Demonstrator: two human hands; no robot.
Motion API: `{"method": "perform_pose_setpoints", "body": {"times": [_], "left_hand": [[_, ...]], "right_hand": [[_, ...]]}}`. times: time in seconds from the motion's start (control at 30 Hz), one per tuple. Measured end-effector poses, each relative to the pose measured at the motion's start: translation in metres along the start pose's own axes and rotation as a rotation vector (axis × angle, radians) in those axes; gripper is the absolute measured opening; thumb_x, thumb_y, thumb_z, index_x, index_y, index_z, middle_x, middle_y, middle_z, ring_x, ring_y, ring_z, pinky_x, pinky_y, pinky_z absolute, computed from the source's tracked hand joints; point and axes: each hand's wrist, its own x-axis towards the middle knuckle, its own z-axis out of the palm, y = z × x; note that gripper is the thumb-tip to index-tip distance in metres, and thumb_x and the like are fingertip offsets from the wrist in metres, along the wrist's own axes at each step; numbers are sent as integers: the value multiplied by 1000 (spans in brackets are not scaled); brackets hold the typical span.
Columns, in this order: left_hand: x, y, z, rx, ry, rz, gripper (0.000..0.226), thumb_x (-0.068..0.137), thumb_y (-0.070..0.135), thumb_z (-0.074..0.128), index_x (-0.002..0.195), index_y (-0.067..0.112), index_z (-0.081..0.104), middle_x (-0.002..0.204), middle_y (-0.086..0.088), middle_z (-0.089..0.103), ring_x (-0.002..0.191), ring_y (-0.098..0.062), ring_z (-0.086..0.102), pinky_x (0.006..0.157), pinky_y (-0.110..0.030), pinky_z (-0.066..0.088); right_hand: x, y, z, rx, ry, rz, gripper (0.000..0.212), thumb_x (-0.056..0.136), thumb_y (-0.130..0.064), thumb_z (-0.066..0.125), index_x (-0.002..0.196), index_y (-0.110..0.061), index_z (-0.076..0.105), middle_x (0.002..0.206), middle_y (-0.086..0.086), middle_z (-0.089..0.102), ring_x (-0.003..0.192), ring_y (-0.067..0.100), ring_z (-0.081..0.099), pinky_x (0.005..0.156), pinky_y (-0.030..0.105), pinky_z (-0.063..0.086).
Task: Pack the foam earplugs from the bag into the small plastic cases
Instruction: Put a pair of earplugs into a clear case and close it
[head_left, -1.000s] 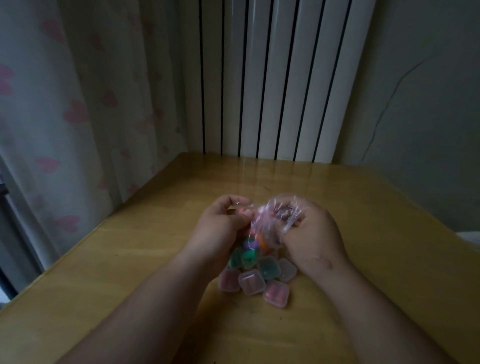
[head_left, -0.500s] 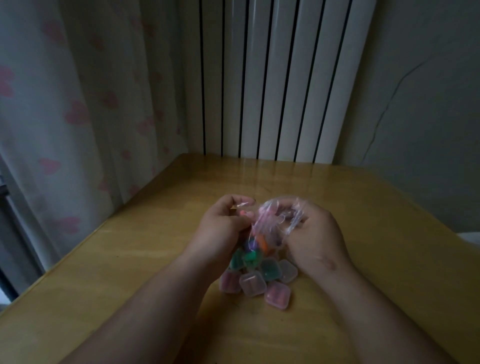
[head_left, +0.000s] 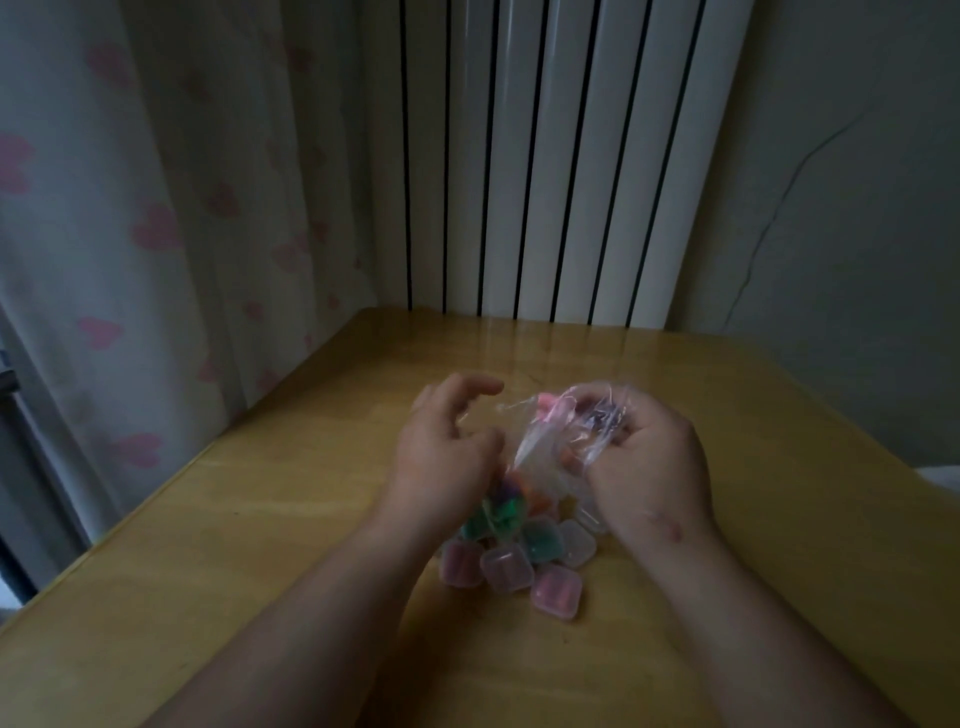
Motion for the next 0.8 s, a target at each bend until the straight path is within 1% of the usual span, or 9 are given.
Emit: {"method": "perform_pose_setpoints", "body": {"times": [0.07, 0.13, 0.2, 0.27, 0.37, 0.47, 0.53, 0.63, 0.8], "left_hand": [[-5, 4, -3, 93, -73, 138, 44, 83, 17, 56, 115, 46, 58, 131, 18, 43, 125, -8, 41, 96, -34, 43], [-10, 8, -2, 163, -200, 182, 50, 77, 27, 58, 122, 49, 51, 128, 25, 41, 128, -8, 37, 104, -40, 40], [-13, 8, 3, 324, -220, 227, 37, 83, 36, 66, 113, 48, 49, 108, 35, 39, 117, -5, 41, 100, -37, 42], [-11, 5, 9, 521, -119, 332, 23, 85, 45, 66, 101, 43, 50, 95, 30, 40, 106, -4, 43, 93, -31, 40], [-5, -2, 10, 591, 4, 392, 6, 89, 36, 63, 92, 32, 59, 95, 16, 52, 99, -13, 49, 85, -35, 43], [1, -7, 7, 547, 74, 329, 5, 90, 32, 62, 89, 29, 59, 91, 6, 60, 88, -17, 52, 72, -33, 38], [5, -13, 5, 481, 94, 245, 8, 91, 34, 61, 88, 27, 57, 89, 6, 61, 83, -18, 55, 66, -33, 39], [11, -19, 4, 328, 123, 103, 12, 88, 37, 62, 84, 27, 60, 88, 6, 64, 88, -19, 61, 73, -40, 53], [20, -26, -6, 111, 249, -68, 12, 84, 44, 66, 79, 34, 61, 102, 6, 64, 101, -19, 62, 85, -47, 56]], "right_hand": [[2, 3, 0, -79, 48, 4, 26, 85, -8, 72, 93, -32, 70, 87, -15, 72, 79, 0, 68, 60, 24, 59], [3, 4, -1, -192, 79, 4, 24, 86, -10, 71, 98, -31, 70, 86, -15, 70, 76, -2, 65, 55, 12, 51], [3, 4, -3, -228, 35, 17, 26, 86, -9, 70, 102, -29, 70, 87, -15, 68, 71, -6, 61, 48, 4, 42], [3, 3, -4, -185, -12, 9, 28, 85, -6, 69, 94, -32, 70, 82, -16, 68, 70, -8, 62, 48, 4, 41], [4, 1, -5, -77, -16, -20, 31, 83, -7, 73, 83, -38, 68, 80, -19, 70, 76, -10, 64, 59, 11, 51], [6, -3, -5, -4, 63, -109, 29, 82, -9, 75, 83, -37, 68, 82, -21, 72, 82, -6, 68, 73, 16, 55], [7, -5, -5, 71, 106, -158, 30, 83, -5, 73, 82, -35, 68, 83, -21, 73, 82, -4, 69, 74, 12, 53], [6, -5, -5, 143, 153, -166, 25, 84, -2, 70, 86, -26, 69, 86, -15, 74, 82, -2, 70, 74, 12, 53], [8, -3, -8, 148, 185, -135, 26, 83, -5, 71, 86, -30, 67, 85, -18, 73, 83, -2, 70, 73, 14, 54]]}}
